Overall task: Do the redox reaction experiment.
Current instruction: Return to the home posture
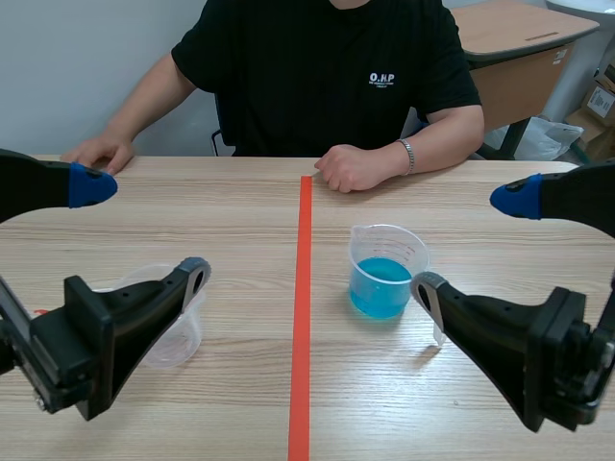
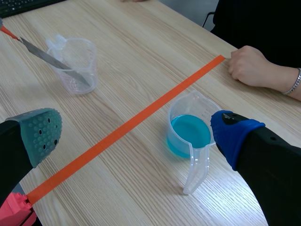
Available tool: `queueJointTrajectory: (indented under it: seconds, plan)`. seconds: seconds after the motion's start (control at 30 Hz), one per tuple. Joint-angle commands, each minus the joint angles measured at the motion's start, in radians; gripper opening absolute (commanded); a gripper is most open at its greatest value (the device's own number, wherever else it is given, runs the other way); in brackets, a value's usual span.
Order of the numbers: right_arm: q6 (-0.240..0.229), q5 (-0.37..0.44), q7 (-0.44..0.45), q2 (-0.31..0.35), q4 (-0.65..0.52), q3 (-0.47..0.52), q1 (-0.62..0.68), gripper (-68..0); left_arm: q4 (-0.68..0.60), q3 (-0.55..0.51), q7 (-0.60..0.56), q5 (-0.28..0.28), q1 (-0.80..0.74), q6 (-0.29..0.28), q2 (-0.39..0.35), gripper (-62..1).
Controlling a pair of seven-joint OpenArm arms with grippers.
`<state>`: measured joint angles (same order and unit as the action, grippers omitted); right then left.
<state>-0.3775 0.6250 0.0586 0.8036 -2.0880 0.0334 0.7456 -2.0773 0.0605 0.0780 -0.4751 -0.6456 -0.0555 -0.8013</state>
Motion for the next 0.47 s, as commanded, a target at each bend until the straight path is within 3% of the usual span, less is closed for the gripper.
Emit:
queueJointTrajectory:
  seconds: [0.0,0.2,0.43]
  plan:
    - [0.004,0.007,0.014,0.0,-0.008,0.008,-0.014,0.4,0.007,-0.002,-0.033,-0.005,-0.003,0.001,0.002,1.4]
    - [0.004,0.007,0.014,0.0,-0.008,0.008,-0.014,0.4,0.044,-0.002,-0.056,-0.022,-0.003,0.001,0.002,1.4]
    - [0.004,0.008,0.014,0.0,-0.008,0.008,-0.014,0.4,0.05,-0.002,-0.081,-0.105,-0.002,0.0,0.003,1.4]
